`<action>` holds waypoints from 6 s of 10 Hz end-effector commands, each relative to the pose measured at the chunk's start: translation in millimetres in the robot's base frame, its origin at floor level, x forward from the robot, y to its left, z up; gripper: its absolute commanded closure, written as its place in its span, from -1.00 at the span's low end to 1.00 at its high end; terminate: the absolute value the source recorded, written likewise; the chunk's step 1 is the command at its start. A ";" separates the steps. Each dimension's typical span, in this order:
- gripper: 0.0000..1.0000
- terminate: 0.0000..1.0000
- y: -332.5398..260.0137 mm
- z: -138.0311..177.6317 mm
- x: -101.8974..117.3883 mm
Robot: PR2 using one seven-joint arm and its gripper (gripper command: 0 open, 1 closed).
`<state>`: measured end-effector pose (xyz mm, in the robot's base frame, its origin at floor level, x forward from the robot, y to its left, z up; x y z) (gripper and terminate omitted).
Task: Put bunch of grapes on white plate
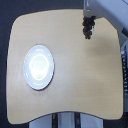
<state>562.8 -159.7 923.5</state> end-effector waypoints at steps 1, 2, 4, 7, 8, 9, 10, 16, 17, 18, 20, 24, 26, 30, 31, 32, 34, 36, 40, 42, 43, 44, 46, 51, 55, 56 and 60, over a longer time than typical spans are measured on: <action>1.00 -1.00 97.7 0.2 -55.5; 1.00 -1.00 118.3 -2.3 -64.6; 1.00 -1.00 163.2 -12.7 -87.7; 1.00 -1.00 212.6 -32.3 -120.2; 1.00 -1.00 226.7 -40.8 -127.5; 1.00 -1.00 242.6 -46.8 -131.8; 1.00 -1.00 257.9 -51.0 -134.0; 1.00 -1.00 317.2 -74.7 -140.7; 1.00 -1.00 320.6 -78.3 -140.0; 1.00 -1.00 320.1 -79.6 -140.3; 1.00 -1.00 320.7 -82.6 -140.8; 1.00 -1.00 324.1 -85.6 -141.8; 1.00 -1.00 327.0 -85.6 -139.4; 1.00 -1.00 318.6 -90.1 -137.3; 1.00 -1.00 317.1 -90.4 -136.9; 1.00 -1.00 315.9 -91.0 -136.4; -1.00 -1.00 311.9 -92.6 -134.1; -1.00 -1.00 310.5 -92.1 -131.8; -1.00 -1.00 301.9 -41.2 -102.7; -1.00 -1.00 270.4 2.7 -76.5; -1.00 -1.00 256.7 20.0 -67.4; -1.00 -1.00 245.3 30.3 -61.4; -1.00 -1.00 220.1 44.9 -50.8; -1.00 -1.00 118.5 34.5 -41.8; -1.00 -1.00 22.4 27.7 -32.8; -1.00 -1.00 -2.0 27.0 -30.0; -1.00 -1.00 -66.3 24.8 -22.6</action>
<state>531.5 -150.7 951.0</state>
